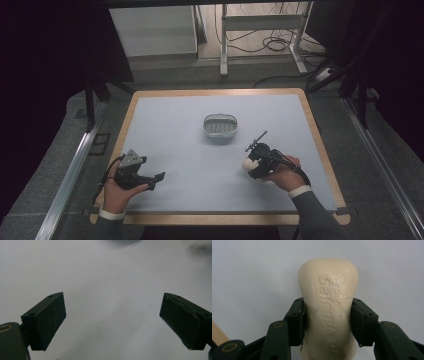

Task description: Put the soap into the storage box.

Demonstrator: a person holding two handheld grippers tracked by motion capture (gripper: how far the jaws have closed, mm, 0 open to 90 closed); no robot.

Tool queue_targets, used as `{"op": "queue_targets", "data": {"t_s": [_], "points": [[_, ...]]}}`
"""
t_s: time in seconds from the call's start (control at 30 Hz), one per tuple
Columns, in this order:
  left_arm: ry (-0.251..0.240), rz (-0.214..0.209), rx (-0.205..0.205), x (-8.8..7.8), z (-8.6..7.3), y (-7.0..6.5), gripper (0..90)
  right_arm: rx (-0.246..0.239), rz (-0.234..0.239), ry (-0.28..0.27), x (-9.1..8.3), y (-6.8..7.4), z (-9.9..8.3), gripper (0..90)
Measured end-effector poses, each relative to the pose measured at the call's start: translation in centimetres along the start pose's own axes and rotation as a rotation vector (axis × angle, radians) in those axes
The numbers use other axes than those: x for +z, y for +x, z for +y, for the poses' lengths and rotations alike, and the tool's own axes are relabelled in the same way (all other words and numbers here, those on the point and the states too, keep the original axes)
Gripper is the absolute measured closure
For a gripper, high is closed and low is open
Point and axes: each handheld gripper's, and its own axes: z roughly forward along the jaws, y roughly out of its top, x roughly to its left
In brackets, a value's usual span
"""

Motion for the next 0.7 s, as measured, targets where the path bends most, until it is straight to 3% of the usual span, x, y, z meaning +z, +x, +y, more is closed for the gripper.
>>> {"op": "queue_targets", "data": {"t_s": [0.7], "points": [[0.01, -0.001, 0.014, 0.1, -0.1, -0.1, 7.8, -0.038, -0.005, -0.074, -1.0, -1.1, 2.5, 49.4]]}}
